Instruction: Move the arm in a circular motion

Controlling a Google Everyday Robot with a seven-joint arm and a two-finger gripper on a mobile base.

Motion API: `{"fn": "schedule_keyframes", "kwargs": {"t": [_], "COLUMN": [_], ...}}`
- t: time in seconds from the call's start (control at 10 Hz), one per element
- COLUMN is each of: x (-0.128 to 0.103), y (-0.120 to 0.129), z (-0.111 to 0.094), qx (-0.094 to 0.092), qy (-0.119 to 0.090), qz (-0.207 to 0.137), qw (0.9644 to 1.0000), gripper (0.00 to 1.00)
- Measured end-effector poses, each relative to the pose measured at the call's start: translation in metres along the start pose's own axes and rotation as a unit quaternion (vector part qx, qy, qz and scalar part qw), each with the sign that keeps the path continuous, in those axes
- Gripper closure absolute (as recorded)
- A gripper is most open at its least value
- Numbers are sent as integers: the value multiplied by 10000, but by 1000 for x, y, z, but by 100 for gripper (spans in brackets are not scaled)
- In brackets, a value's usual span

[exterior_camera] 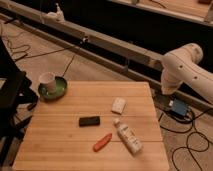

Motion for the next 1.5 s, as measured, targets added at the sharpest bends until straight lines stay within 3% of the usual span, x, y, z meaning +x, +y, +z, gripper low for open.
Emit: {"fn": "schedule_keyframes", "kwargs": {"t": [0.3,0.5,0.7,0.8,0.9,1.1,1.4,1.5], "x": [-36,-78,-125,-149,-181,-209,-200,-187], "y": [-22,-29,-25,-19,-5,24,74,87], "z": [39,66,83,85,78,57,21,13], "qx": [-285,-520,-716,-771,-856,-978,-1150,-1169], "qy": [50,-8,-159,-274,-545,-971,-1422,-1435], "qz": [-131,-407,-854,-1136,-1527,-2012,-2434,-2481], "qw": [9995,9978,9936,9902,9831,9698,9525,9509], "gripper": [100,100,100,100,100,100,100,100]}}
